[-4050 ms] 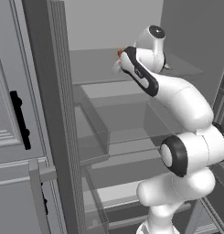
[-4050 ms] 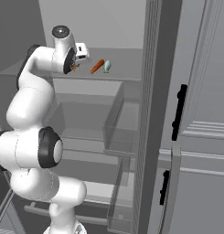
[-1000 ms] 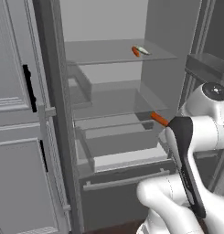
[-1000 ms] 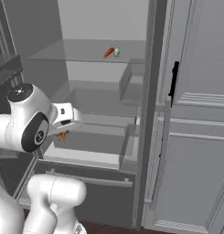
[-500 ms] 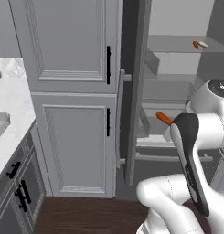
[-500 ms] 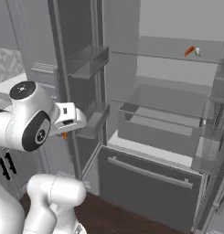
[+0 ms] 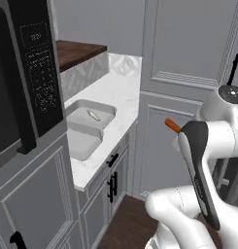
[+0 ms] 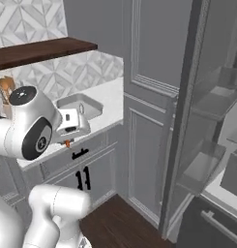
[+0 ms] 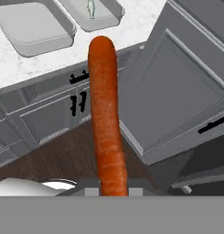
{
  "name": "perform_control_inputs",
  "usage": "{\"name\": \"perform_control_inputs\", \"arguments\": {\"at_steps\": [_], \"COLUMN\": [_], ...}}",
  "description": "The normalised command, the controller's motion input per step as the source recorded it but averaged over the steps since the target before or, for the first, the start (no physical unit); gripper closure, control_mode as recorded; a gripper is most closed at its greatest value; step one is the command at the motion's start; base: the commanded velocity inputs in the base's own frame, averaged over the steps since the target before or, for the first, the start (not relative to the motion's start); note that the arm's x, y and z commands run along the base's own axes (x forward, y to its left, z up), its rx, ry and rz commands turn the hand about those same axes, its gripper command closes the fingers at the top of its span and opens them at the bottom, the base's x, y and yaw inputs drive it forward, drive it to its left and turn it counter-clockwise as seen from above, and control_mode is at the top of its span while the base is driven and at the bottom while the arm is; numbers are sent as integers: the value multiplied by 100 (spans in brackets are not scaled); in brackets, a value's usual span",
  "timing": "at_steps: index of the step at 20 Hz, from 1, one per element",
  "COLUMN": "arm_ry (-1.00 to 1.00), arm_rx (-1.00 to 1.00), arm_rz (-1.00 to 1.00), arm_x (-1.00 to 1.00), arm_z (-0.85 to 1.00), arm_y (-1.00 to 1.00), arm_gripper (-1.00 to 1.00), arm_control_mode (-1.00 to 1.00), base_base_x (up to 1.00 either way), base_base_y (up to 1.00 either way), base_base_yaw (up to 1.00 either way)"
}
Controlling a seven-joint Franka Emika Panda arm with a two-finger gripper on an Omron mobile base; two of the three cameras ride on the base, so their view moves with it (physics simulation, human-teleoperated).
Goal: Place one carrot and one fish in each tupperware on the nearby counter, to pack two identical lunches.
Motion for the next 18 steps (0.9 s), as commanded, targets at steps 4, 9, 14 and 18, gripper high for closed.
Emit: {"name": "perform_control_inputs", "arguments": {"at_steps": [4, 9, 14, 18], "arm_ry": [0, 0, 0, 5], "arm_rx": [0, 0, 0, 0], "arm_rz": [0, 0, 0, 17], "arm_x": [0, 0, 0, 50], "arm_z": [0, 0, 0, -27], "arm_y": [0, 0, 0, 11], "arm_gripper": [100, 100, 100, 100], "arm_control_mode": [100, 100, 100, -100], "base_base_x": [87, 100, 100, 50], "base_base_y": [3, 8, 46, 23], "base_base_yaw": [25, 37, 45, 23]}}
